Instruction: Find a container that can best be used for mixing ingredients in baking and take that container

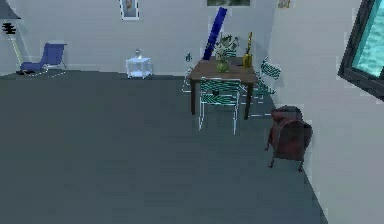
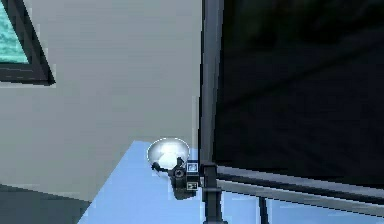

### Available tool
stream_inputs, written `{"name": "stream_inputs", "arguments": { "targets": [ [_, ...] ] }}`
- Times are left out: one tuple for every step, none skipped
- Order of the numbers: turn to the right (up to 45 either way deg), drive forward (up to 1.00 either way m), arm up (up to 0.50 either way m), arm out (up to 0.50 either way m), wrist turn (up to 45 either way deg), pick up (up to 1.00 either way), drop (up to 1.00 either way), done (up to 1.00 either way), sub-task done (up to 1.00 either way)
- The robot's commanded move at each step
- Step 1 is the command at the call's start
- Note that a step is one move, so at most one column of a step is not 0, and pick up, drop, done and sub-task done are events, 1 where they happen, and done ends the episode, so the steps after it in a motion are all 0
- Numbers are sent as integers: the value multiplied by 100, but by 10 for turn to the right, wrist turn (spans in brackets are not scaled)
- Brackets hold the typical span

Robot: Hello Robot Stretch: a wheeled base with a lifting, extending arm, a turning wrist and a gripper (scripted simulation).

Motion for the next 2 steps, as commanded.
{"name": "stream_inputs", "arguments": {
  "targets": [
    [0, 0, 10, 0, 0, 0, 0, 0, 0],
    [0, 0, 0, 0, 0, 0, 0, 100, 0]
  ]
}}
